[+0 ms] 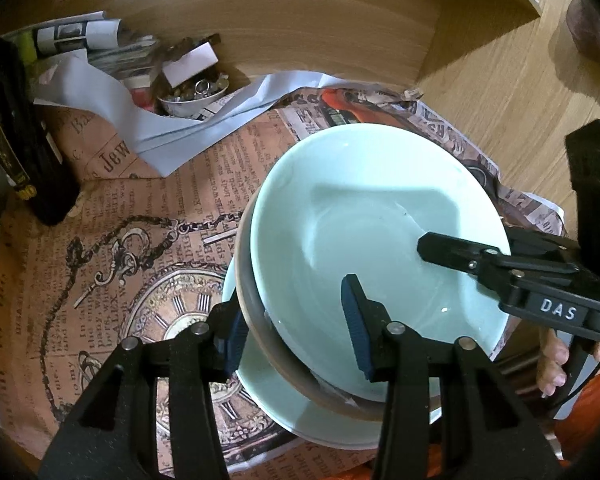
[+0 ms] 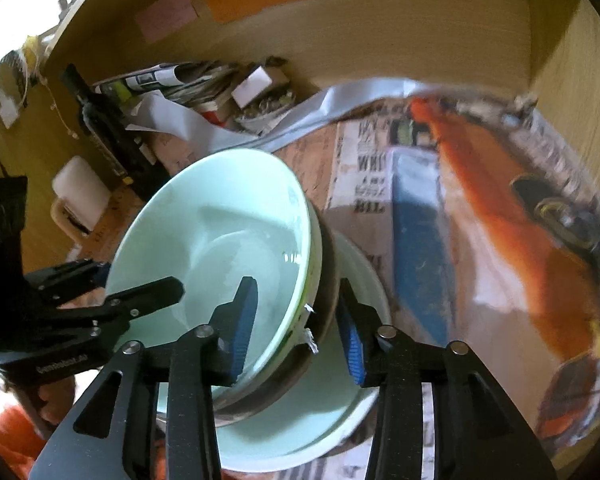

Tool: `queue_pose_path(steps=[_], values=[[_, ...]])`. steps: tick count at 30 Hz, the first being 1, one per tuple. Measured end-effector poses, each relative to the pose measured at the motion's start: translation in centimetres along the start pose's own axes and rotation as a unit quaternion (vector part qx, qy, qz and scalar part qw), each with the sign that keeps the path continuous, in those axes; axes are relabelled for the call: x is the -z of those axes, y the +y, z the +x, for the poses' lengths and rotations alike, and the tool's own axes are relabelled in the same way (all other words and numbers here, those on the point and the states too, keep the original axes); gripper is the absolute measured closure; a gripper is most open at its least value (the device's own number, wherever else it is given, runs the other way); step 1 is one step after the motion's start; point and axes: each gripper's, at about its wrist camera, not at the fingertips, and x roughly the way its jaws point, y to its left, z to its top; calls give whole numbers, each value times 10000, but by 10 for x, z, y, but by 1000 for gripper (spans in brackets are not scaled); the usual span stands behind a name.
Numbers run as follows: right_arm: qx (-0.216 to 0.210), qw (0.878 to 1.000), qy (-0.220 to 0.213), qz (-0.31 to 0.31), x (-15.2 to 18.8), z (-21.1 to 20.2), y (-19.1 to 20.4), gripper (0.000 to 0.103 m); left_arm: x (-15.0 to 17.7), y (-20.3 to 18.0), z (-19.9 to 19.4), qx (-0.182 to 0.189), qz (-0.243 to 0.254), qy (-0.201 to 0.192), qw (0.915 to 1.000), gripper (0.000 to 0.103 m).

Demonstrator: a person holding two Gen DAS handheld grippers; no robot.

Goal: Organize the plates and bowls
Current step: 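Lower the bowl stack onto the mint plate and open both grippers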

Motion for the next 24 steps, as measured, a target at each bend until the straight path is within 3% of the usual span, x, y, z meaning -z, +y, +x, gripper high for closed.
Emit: queue_pose_path(steps=[8, 14, 16, 18, 24], values=[[330, 9977, -561, -170, 3, -33, 4, 60, 4, -4, -28, -273, 165, -524, 9981, 50], [245, 9921, -1195, -286, 3, -73, 20, 57, 5, -5, -72, -285, 199, -1143, 9928, 45], [194, 9894, -1404, -328, 5, -86, 27, 56, 6, -7, -88, -319, 231, -1406, 9893, 40], [168, 9857, -1637, -371, 7, -98, 33, 46, 8, -11, -105, -382, 281, -1722, 9839, 35], [35, 9749, -2169, -497, 18, -127, 50, 42, 18, -27, -149, -521, 347, -2552, 9649, 17]])
